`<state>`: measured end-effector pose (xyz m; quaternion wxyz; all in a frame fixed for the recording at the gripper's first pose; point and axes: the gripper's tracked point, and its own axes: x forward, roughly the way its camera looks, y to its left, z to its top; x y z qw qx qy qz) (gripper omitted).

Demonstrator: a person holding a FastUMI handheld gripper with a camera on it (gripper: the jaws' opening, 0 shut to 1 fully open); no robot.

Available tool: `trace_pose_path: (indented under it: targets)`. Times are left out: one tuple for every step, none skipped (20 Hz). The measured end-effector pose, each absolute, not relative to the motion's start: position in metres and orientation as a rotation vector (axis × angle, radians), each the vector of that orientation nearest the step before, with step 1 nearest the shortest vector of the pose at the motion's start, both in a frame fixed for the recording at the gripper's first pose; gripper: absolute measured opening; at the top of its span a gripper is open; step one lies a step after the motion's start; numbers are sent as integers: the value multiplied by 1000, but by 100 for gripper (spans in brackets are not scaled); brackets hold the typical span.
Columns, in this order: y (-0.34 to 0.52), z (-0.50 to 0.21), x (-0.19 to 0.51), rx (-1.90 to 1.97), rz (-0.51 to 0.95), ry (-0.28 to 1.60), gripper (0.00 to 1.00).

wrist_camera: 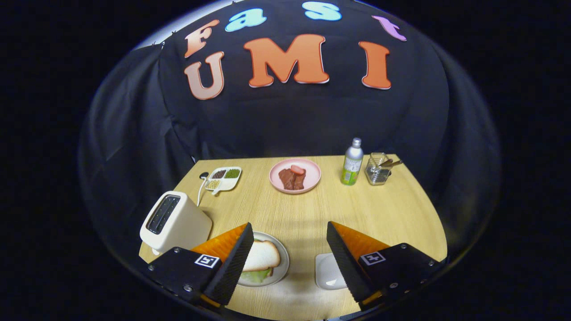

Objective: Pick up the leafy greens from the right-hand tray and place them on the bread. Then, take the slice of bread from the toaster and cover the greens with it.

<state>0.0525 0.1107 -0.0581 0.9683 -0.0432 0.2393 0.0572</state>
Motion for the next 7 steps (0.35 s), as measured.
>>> trace_pose_path:
  targets:
    - [108, -39, 50, -96, 105, 439, 98]
    - [104, -21, 47, -103, 92, 396, 99]
    - [100, -6, 44, -107, 79, 361, 99]
    - [96, 10, 40, -106, 67, 329, 99]
    - [92, 23, 36, -101, 56, 297, 99]
    - [88, 35, 32, -94, 42, 268, 99]
    - [84, 46, 28, -89, 28, 237, 99]
